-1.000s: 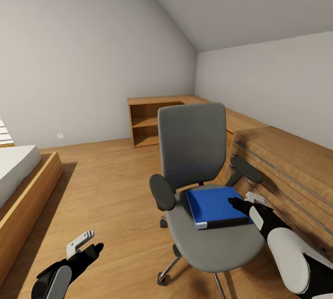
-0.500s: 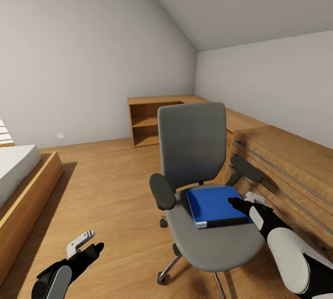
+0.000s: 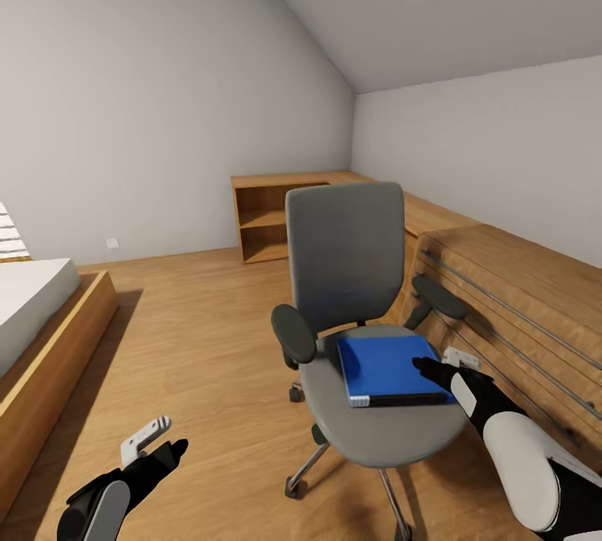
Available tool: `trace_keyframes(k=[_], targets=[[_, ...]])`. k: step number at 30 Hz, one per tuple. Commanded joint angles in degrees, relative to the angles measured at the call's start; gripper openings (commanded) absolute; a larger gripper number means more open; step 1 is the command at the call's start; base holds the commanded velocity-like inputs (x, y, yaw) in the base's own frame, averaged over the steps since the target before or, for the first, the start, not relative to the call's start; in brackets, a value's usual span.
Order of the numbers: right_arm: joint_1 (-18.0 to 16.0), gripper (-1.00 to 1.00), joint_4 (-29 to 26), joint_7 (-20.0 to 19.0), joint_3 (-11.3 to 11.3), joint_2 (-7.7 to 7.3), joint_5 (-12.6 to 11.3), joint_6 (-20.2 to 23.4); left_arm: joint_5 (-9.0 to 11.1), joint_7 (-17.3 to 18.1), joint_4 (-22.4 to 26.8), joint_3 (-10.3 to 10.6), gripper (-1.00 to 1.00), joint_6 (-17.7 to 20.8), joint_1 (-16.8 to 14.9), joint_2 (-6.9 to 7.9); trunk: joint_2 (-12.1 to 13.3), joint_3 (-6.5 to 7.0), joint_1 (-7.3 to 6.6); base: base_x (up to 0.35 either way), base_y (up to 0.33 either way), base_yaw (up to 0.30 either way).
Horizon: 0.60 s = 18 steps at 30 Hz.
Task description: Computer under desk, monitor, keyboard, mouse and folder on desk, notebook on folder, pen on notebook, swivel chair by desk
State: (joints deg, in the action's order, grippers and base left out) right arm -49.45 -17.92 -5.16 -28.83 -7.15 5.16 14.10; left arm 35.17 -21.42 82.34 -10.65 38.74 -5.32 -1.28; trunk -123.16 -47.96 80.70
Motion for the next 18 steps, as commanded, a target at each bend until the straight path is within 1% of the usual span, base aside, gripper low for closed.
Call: trace_keyframes(k=[1, 10, 13, 18], targets=[[-0.03, 1.00, -0.10, -0.40, -0.44, 0.03, 0.55, 0.31, 0.61, -0.46, 0.08, -0.08, 1.00, 0.20, -0.04, -0.04, -0.03, -0.06, -0.01, -0.014, 0.000, 0.000], [-0.03, 1.00, -0.10, -0.38, -0.44, 0.03, 0.55, 0.31, 0.60, -0.46, 0.06, -0.08, 1.00, 0.21, -0.04, -0.02, -0.03, -0.06, -0.01, -0.017, 0.000, 0.000], [-0.03, 1.00, -0.10, -0.38, -0.44, 0.03, 0.55, 0.31, 0.60, -0.46, 0.08, -0.08, 1.00, 0.25, -0.04, -0.02, -0.03, -0.06, -0.01, -0.157, 0.000, 0.000], [-0.03, 1.00, -0.10, -0.38, -0.44, 0.03, 0.55, 0.31, 0.60, -0.46, 0.08, -0.08, 1.00, 0.26, -0.04, -0.02, -0.03, -0.06, -0.01, -0.256, 0.000, 0.000]])
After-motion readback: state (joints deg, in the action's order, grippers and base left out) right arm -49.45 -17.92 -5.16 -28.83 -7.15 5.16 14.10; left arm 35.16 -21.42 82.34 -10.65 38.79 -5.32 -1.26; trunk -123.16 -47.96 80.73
